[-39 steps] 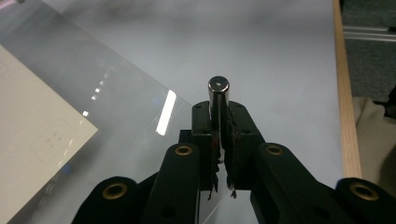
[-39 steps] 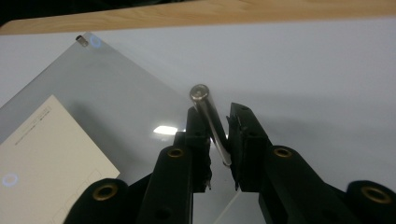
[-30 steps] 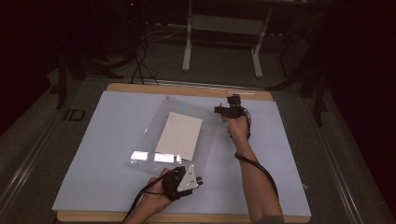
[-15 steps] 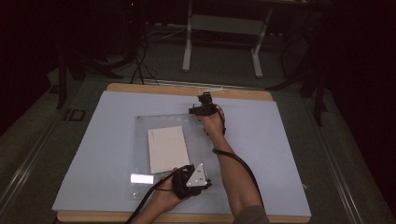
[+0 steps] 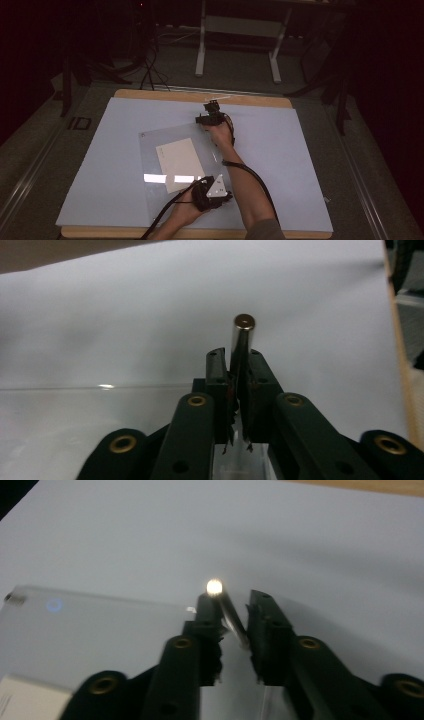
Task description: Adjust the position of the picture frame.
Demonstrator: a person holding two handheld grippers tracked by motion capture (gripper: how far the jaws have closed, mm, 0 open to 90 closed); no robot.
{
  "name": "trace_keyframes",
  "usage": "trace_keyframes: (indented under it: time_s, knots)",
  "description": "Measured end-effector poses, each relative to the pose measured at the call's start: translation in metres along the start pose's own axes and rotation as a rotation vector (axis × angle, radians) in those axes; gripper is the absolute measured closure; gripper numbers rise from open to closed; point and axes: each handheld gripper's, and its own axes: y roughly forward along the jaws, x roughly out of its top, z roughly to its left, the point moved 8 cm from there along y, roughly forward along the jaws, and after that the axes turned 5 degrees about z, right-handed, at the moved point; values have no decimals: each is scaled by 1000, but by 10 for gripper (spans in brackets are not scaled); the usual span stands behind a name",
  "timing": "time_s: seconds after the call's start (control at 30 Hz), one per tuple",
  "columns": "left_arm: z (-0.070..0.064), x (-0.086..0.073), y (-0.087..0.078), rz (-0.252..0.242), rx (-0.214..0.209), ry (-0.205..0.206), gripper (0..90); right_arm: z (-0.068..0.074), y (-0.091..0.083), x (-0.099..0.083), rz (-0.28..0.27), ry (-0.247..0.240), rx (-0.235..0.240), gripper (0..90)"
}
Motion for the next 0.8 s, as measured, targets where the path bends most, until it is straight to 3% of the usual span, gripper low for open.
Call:
trace_keyframes:
  time_s: [0.1, 0.2, 0.27, 0.3, 0.37, 0.4, 0.43, 0.47, 0.53, 0.57, 0.6, 0.67, 0.7, 0.8]
  knots:
    - [-1, -2, -5, -11, -33, -7, 745, 0, -8, -2, -1, -19, 44, 664]
    - [0, -5, -14, -25, -41, -21, 664, -1, -21, -5, 4, -85, 26, 606]
    - [0, -5, -14, -25, -41, -21, 663, -2, -24, -6, 0, -99, 23, 606]
    - [7, -7, -31, -76, -63, -51, 635, -4, -35, -11, -5, -120, 21, 586]
    - [11, -8, -36, -89, -59, -62, 622, -7, -44, -16, -17, -128, 24, 584]
    - [21, -9, -45, -111, -49, -92, 615, -9, -48, -20, -17, -133, 22, 584]
    - [21, -9, -45, -111, -49, -92, 615, -9, -48, -20, -17, -133, 22, 584]
    - [36, -11, -52, -105, -20, -115, 615, -11, -55, -29, -16, -151, 21, 584]
    - [50, -12, -55, -104, 8, -143, 615, -14, -61, -38, -14, -164, 15, 584]
    - [50, -12, -55, -104, 8, -143, 615, -14, -61, -38, -14, -164, 15, 584]
    - [64, -13, -57, -98, 39, -162, 615, -17, -67, -46, -14, -171, 17, 586]
    - [64, -13, -57, -98, 39, -162, 612, -18, -69, -50, -12, -175, 16, 586]
    - [82, -15, -55, -87, 71, -189, 605, -21, -72, -57, -5, -190, 2, 587]
    - [98, -16, -53, -67, 108, -200, 599, -23, -77, -67, -2, -192, 8, 587]
